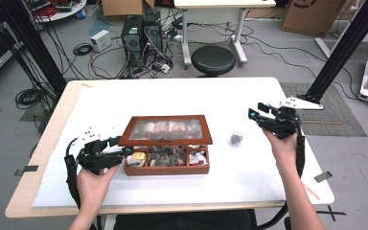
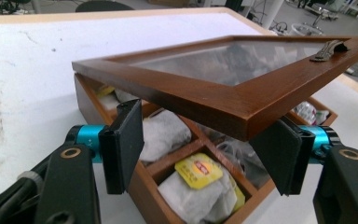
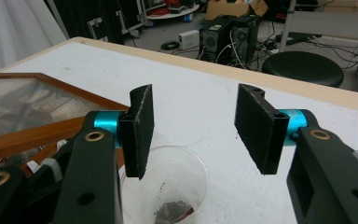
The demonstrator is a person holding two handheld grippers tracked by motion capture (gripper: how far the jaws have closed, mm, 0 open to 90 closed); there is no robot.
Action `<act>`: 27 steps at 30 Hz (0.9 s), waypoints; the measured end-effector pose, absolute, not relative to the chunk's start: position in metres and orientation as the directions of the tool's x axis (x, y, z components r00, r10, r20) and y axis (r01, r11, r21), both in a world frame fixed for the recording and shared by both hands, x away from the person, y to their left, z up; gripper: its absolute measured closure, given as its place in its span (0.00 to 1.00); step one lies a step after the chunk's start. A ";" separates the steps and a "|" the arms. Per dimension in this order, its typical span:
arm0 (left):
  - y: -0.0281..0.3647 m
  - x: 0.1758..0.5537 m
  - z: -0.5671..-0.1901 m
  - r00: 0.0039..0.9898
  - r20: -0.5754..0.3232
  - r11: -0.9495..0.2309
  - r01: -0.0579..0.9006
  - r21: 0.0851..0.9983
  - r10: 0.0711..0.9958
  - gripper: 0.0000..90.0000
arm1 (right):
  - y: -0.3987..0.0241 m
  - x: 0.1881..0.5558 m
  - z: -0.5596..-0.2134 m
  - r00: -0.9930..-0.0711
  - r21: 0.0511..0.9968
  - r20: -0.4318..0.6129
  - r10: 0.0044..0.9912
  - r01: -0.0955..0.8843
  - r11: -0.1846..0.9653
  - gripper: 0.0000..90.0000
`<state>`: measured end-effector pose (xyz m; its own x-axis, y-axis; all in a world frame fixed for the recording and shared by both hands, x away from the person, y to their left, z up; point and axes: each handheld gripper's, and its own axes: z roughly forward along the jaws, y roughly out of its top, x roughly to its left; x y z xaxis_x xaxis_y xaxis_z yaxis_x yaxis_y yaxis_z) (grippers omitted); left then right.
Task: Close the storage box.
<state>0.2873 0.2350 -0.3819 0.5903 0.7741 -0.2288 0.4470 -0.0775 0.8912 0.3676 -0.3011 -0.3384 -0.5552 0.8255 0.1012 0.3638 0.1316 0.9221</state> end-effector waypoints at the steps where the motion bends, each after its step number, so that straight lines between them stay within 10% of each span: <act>1: 0.235 0.286 -0.384 0.589 -0.226 -0.082 0.449 0.890 0.776 0.39 | -0.301 0.367 -0.338 -0.556 0.922 0.101 0.825 0.364 0.133 0.54; 27: 0.232 0.267 -0.419 0.582 -0.197 -0.211 0.557 0.803 0.789 0.40 | -0.299 0.368 -0.340 -0.554 0.919 0.098 0.827 0.368 0.138 0.54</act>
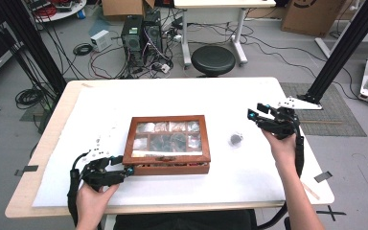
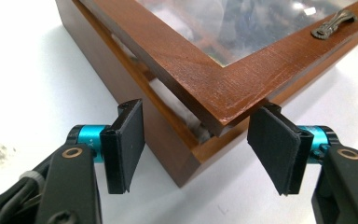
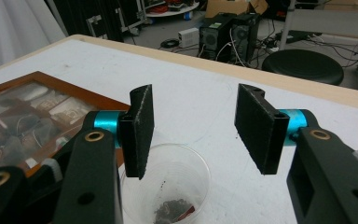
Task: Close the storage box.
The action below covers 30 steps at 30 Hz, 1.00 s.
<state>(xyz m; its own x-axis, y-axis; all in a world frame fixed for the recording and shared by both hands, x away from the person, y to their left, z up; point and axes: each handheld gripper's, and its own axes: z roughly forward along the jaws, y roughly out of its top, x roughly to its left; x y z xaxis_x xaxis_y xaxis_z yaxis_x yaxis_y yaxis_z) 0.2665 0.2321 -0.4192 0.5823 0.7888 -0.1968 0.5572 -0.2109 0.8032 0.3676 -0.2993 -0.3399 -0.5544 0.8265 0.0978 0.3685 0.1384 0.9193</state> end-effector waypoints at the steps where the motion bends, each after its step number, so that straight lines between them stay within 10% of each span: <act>1: 0.232 0.266 -0.420 0.583 -0.195 -0.218 0.563 0.797 0.789 0.40 | -0.299 0.368 -0.340 -0.555 0.919 0.098 0.826 0.369 0.139 0.54; 18: 0.235 0.266 -0.422 0.628 -0.241 -0.268 0.604 0.750 0.740 0.41 | -0.300 0.368 -0.342 -0.559 0.913 0.106 0.823 0.382 0.142 0.51; 30: 0.246 0.285 -0.363 0.681 -0.191 -0.209 0.459 0.864 0.707 0.39 | -0.301 0.368 -0.342 -0.556 0.916 0.107 0.824 0.378 0.136 0.48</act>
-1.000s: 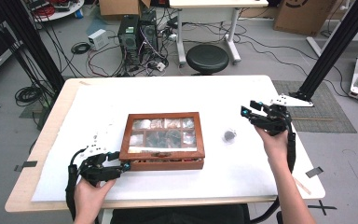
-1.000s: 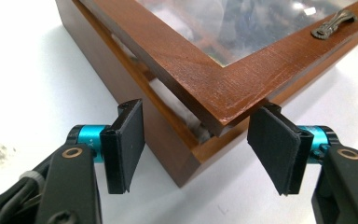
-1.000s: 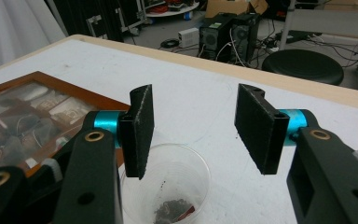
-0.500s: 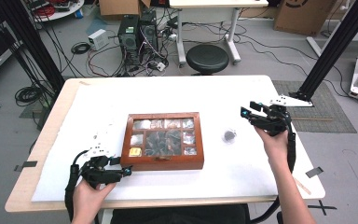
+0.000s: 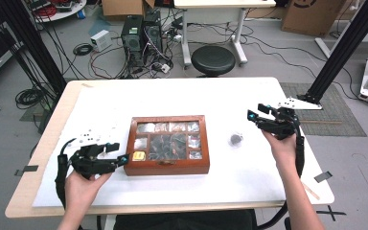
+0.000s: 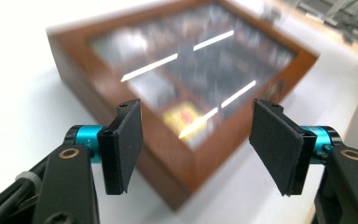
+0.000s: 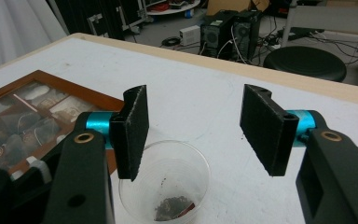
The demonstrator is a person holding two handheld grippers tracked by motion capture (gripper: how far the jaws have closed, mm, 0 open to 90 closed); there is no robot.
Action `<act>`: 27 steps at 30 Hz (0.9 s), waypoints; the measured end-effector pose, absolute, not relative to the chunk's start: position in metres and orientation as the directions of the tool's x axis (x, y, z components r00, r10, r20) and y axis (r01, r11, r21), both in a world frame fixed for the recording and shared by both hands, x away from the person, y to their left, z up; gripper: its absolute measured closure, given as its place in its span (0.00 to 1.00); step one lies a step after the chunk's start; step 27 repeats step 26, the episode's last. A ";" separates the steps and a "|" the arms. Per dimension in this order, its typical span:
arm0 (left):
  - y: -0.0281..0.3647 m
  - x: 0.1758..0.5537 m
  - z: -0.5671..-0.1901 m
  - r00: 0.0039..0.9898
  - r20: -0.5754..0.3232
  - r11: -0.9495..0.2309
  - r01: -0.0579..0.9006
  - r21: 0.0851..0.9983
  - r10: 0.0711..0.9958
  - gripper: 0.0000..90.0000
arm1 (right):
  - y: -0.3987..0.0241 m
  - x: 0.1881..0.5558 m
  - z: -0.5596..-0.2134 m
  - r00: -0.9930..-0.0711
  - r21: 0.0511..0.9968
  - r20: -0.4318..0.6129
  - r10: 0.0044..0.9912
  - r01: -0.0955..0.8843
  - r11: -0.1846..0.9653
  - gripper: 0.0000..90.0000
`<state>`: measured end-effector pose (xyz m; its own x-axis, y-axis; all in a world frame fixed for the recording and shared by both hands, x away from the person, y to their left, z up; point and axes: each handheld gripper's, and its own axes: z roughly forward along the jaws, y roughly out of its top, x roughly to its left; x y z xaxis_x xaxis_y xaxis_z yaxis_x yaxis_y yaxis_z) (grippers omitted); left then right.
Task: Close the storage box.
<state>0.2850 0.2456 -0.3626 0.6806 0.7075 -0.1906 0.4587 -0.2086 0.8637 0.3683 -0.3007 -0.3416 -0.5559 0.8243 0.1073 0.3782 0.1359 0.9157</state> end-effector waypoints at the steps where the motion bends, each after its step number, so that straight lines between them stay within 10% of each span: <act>1: 0.245 0.288 -0.358 0.684 -0.187 -0.203 0.447 0.871 0.705 0.39 | -0.301 0.368 -0.342 -0.558 0.917 0.105 0.823 0.375 0.137 0.48; 27: 0.230 0.320 -0.318 0.689 -0.122 -0.147 0.318 0.937 0.714 0.38 | -0.302 0.367 -0.341 -0.558 0.918 0.103 0.823 0.372 0.138 0.47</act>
